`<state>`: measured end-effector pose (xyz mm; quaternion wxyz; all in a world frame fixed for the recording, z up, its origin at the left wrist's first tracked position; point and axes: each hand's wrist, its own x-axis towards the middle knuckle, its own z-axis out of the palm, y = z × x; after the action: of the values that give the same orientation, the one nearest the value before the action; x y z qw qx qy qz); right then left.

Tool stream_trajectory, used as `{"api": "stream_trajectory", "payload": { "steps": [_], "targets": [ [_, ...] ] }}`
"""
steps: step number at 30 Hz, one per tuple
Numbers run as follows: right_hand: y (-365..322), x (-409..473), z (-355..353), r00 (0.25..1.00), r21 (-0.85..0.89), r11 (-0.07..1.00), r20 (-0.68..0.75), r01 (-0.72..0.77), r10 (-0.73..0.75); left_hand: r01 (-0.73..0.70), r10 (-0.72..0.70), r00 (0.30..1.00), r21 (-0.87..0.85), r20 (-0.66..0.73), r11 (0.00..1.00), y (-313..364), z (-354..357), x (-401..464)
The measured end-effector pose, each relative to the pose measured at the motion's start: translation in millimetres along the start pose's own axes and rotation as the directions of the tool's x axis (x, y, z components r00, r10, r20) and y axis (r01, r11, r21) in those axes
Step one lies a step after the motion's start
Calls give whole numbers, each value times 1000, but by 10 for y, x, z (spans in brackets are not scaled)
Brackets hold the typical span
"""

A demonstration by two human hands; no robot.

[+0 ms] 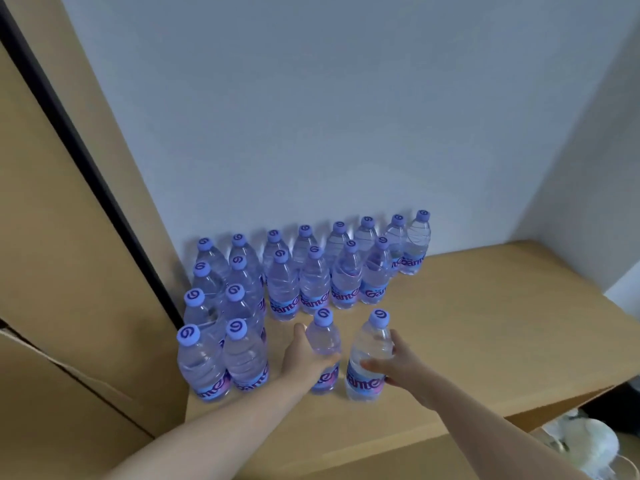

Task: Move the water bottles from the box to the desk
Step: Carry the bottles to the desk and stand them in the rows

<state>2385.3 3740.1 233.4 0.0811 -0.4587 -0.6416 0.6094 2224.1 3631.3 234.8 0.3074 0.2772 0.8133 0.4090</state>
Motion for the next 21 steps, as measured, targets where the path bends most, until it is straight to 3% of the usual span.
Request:
{"api": "stream_trajectory", "payload": {
  "steps": [10,16,21],
  "targets": [
    [-280,506,222,987,-163,976,80,147,-136,80,-143,946,-220,-290,972,43,97,128],
    [-340,591,244,978,-202,957,72,209,-198,175,-321,886,-400,-335,900,93,154,209],
    [-398,644,291,972,-178,956,67,235,-227,104,-281,859,-390,-428,915,60,180,260]
  ]
}}
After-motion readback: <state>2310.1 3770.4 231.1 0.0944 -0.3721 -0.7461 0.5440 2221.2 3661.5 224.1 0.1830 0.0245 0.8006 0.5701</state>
